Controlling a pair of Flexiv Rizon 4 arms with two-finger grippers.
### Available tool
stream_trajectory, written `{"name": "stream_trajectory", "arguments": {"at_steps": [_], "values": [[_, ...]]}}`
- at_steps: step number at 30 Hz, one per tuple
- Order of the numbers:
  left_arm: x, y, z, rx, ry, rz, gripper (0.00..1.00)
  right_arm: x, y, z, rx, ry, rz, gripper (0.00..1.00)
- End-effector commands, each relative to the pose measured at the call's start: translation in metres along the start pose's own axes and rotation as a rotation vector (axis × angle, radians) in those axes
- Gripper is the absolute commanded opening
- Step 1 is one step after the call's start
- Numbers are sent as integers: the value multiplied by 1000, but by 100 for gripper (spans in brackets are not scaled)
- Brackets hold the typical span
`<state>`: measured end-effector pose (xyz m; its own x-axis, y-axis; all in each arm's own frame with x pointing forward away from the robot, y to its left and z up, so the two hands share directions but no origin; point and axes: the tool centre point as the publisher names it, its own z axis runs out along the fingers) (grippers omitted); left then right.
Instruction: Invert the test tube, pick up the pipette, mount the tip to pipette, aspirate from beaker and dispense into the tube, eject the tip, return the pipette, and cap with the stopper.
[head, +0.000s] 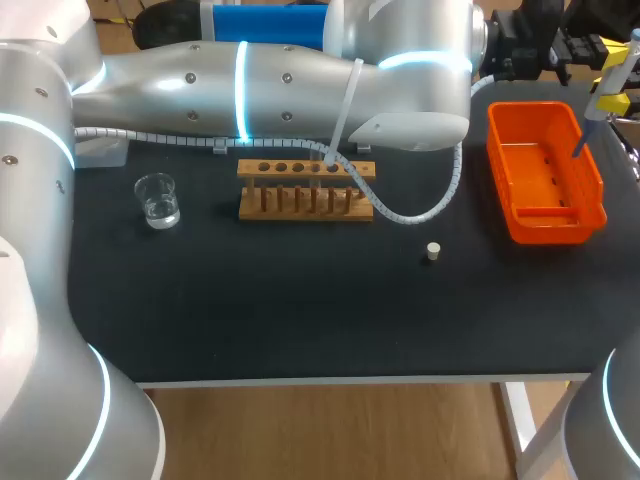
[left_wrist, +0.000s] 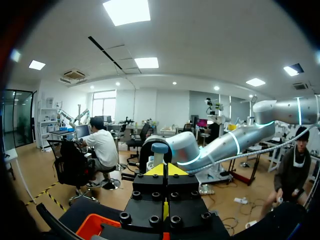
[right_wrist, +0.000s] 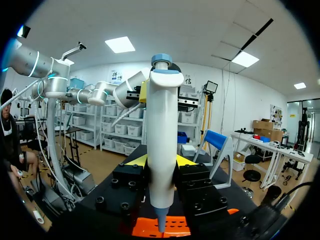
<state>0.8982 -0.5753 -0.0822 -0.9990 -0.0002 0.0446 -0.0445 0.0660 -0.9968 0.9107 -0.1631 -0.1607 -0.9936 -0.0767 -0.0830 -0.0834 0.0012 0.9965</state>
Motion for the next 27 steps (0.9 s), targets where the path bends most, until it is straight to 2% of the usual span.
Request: {"name": "stream_trajectory", "arguments": {"at_steps": [1, 4, 15, 16, 17, 18, 25, 27], "values": [[2, 6, 1, 30, -28, 12, 0, -1, 7, 0, 2, 4, -1, 0], [1, -4, -3, 60, -42, 40, 0, -1, 7, 0, 2, 4, -1, 0], [0, -46, -12, 73, -67, 139, 0, -1, 7, 0, 2, 4, -1, 0], [0, -49, -13, 71, -68, 141, 38, -1, 7, 0, 2, 4, -1, 0], [0, -51, -14, 70, -70, 143, 86, -1, 7, 0, 2, 4, -1, 0], [0, -53, -15, 70, -72, 144, 100, -1, 7, 0, 2, 4, -1, 0], [0, -65, -29, 46, -96, 150, 100, -1, 7, 0, 2, 4, -1, 0], [0, -69, -35, 54, -60, 146, 100, -1, 7, 0, 2, 4, -1, 0]]}}
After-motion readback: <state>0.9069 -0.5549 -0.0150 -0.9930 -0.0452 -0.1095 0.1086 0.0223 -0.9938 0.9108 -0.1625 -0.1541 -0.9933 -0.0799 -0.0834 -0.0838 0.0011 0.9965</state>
